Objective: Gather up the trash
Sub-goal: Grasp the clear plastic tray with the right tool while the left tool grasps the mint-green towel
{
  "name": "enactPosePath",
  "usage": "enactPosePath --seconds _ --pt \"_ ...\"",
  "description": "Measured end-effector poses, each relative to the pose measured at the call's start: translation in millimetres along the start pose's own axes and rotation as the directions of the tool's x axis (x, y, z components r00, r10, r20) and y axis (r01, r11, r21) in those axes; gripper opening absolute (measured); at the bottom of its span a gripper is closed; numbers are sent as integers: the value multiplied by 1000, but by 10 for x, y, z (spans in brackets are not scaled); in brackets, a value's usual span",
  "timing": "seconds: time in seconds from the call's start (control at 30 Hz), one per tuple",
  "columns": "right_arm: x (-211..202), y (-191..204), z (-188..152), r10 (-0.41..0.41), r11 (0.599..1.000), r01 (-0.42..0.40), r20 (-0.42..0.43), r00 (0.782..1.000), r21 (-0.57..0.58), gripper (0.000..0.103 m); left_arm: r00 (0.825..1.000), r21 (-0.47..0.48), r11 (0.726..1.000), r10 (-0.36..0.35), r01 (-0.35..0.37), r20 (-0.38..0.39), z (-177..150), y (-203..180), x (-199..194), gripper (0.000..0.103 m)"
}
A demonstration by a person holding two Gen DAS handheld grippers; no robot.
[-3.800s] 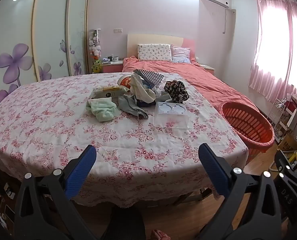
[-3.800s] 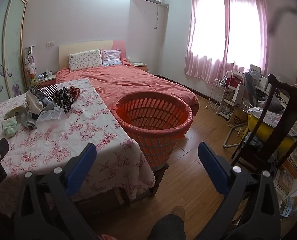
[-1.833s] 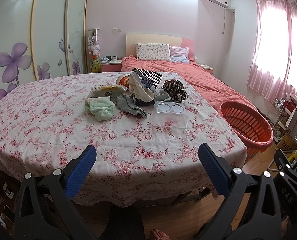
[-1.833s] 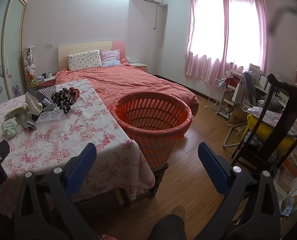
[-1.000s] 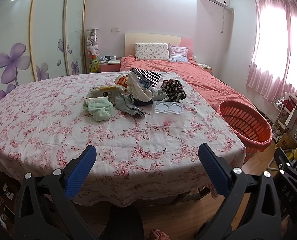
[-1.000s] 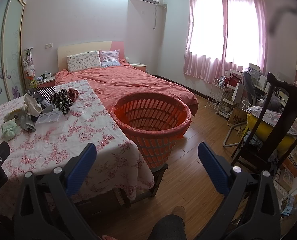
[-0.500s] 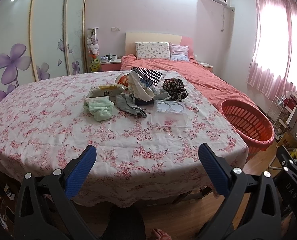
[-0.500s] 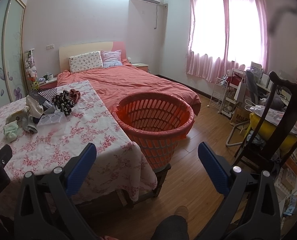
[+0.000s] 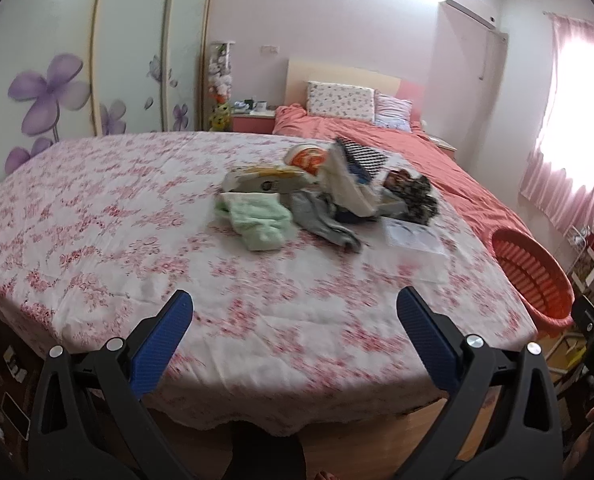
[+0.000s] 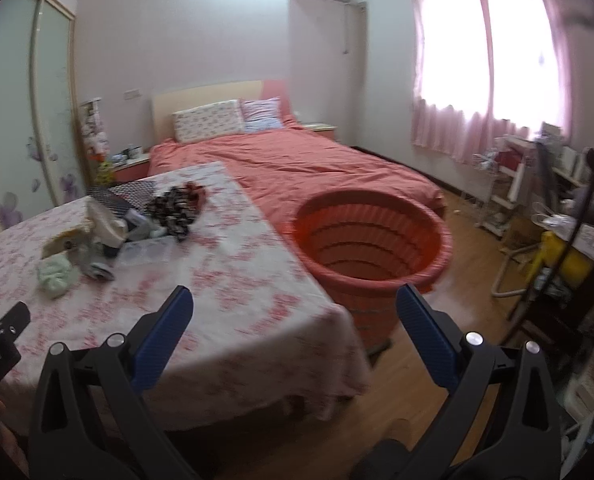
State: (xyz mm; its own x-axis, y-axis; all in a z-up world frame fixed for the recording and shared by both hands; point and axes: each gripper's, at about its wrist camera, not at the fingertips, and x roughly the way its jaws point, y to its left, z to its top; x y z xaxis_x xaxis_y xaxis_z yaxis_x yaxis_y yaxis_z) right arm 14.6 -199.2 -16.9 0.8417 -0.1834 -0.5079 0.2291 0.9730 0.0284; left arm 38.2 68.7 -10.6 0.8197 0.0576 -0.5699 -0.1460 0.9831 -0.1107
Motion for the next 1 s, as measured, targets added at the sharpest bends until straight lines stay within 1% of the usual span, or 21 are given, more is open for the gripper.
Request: enactPosePath --seconds 0.13,0.23,0.33,0.4,0.5,0.53,0.6,0.63,0.83,0.93,1.0 --pt "246 269 115 65 998 -65 -24 998 0 99 999 -19 999 37 -38 -7 108 207 154 101" --pt "524 553 192 117 993 -117 -61 991 -5 99 998 -30 998 60 -61 -19 181 351 273 101" --pt "730 801 219 144 989 -146 -87 986 -12 99 997 -37 996 76 -78 -33 251 467 392 101" --pt "897 1034 231 158 987 -161 -109 981 -26 99 996 -41 996 79 -81 -40 281 528 453 101" --pt "1064 1236 230 161 985 -169 -143 977 -42 99 996 -50 996 76 -78 -55 329 608 557 101" --pt "1158 1332 228 154 985 -164 -162 975 -48 99 996 -57 996 68 -71 -62 344 639 593 101" --pt "1274 1391 220 143 987 -155 -189 971 -51 99 996 -77 995 50 -56 -72 369 706 661 100" --pt "1351 1433 218 147 986 -160 -214 966 -43 99 996 -87 995 41 -48 -79 383 739 698 100" --pt "1493 1547 167 142 986 -160 -269 953 -47 99 994 -114 993 9 -21 -105 448 806 878 93" --pt "1551 1597 119 127 986 -152 -282 951 -68 99 993 -117 993 -6 -8 -118 478 788 961 89" --pt "1595 1607 87 124 986 -152 -295 947 -73 95 992 -112 994 -14 0 -128 495 762 1006 86"
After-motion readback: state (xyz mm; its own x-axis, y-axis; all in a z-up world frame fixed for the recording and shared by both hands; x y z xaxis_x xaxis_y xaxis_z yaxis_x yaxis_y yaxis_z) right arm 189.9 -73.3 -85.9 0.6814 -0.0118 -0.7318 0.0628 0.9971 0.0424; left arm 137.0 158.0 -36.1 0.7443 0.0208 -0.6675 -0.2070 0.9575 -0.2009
